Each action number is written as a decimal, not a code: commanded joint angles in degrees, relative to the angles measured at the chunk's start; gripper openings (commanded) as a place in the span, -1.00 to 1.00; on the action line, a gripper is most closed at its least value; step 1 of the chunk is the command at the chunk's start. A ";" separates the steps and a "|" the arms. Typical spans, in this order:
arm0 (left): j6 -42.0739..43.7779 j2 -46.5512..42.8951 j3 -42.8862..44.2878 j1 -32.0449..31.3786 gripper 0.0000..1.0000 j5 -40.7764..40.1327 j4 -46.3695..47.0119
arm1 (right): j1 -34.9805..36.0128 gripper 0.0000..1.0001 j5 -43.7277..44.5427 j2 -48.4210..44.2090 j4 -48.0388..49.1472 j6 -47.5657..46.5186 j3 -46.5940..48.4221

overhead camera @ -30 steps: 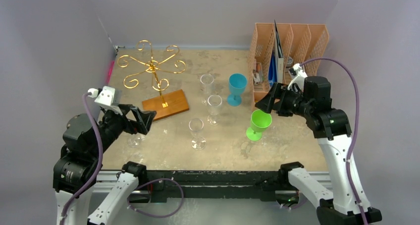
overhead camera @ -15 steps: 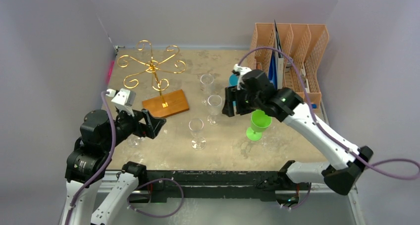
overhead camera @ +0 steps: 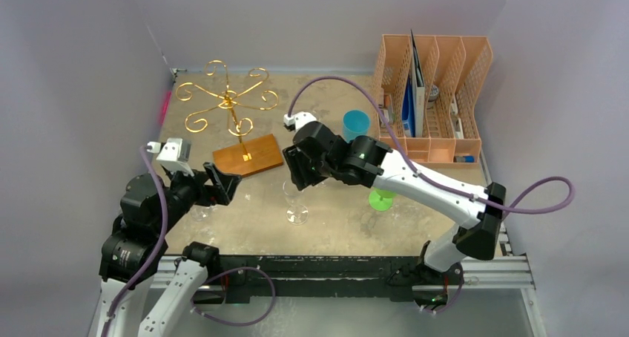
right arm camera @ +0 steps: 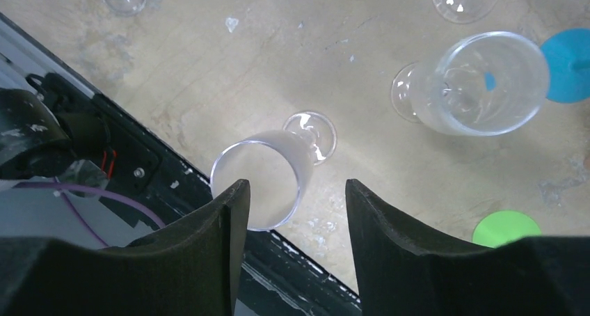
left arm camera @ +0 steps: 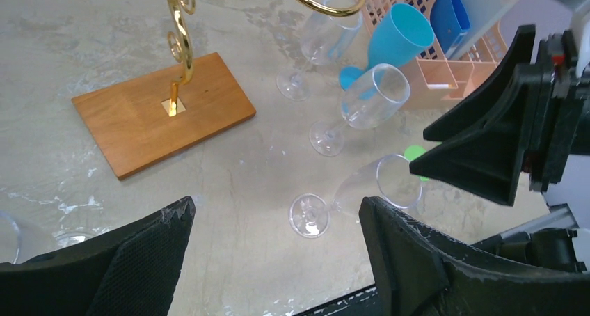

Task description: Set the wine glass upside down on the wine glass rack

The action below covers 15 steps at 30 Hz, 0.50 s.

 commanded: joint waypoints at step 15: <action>-3.25 -1.59 -2.43 0.24 0.72 -5.10 2.32 | 4.41 -0.30 6.24 12.54 -17.46 -2.91 16.15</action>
